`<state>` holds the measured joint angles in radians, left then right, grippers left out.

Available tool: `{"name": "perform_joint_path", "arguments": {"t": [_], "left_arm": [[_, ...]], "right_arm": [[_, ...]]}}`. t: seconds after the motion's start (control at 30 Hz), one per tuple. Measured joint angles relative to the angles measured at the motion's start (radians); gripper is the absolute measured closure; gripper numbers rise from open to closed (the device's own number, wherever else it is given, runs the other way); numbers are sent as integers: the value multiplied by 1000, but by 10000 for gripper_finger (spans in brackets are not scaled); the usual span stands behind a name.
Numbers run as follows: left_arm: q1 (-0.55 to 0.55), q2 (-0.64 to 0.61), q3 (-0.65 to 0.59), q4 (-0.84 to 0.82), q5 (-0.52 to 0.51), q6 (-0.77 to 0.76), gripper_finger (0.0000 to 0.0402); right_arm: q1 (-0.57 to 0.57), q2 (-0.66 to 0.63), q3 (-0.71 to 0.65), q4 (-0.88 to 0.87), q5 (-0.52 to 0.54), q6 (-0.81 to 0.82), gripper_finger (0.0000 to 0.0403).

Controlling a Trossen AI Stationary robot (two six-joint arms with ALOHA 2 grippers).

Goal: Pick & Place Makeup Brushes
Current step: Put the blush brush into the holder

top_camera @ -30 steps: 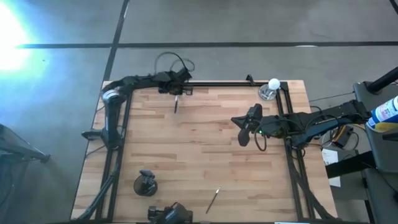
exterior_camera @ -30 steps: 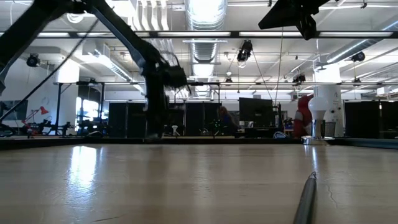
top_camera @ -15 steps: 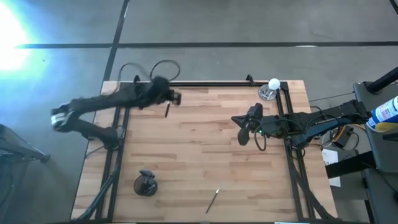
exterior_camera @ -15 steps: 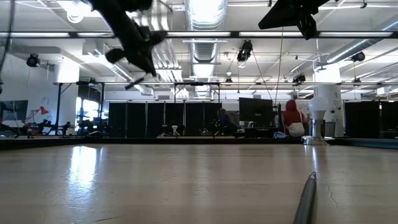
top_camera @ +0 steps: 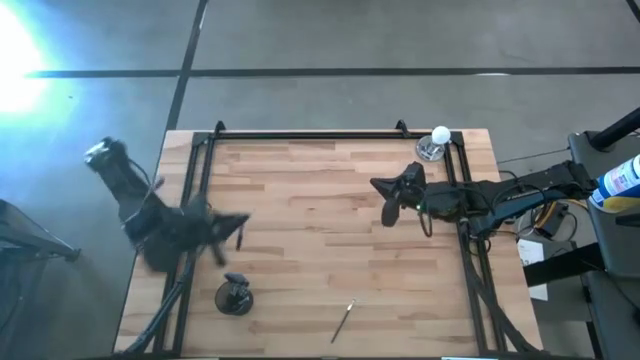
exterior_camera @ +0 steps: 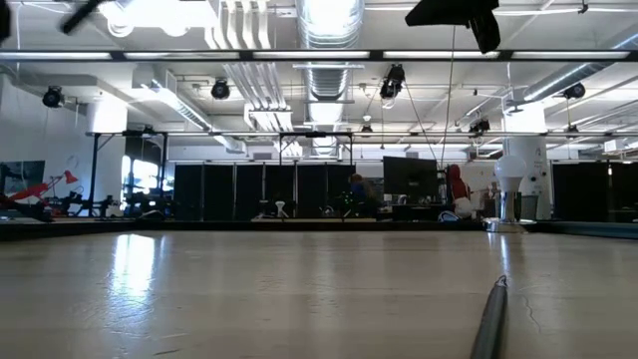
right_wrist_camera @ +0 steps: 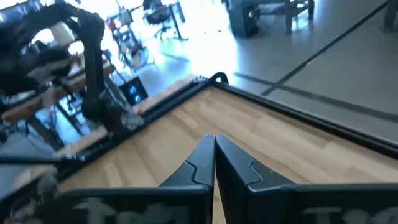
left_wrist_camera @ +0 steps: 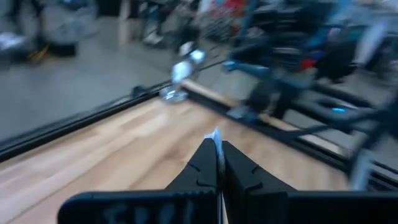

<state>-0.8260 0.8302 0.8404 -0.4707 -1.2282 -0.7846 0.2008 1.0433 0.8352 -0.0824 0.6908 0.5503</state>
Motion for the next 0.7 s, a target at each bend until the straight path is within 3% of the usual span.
{"name": "perform_joint_path", "arguments": {"t": [0.1,0.2,0.7], "left_arm": [[-208,37,-1,0,-166,-50,401],[-323,82,-1,0,-237,-112,401],[-386,282,-90,52,-132,-279,401]], "right_arm": [[0,0,0,34,27,0,394],[0,0,0,49,47,0,394],[0,0,0,68,72,26,394]]}}
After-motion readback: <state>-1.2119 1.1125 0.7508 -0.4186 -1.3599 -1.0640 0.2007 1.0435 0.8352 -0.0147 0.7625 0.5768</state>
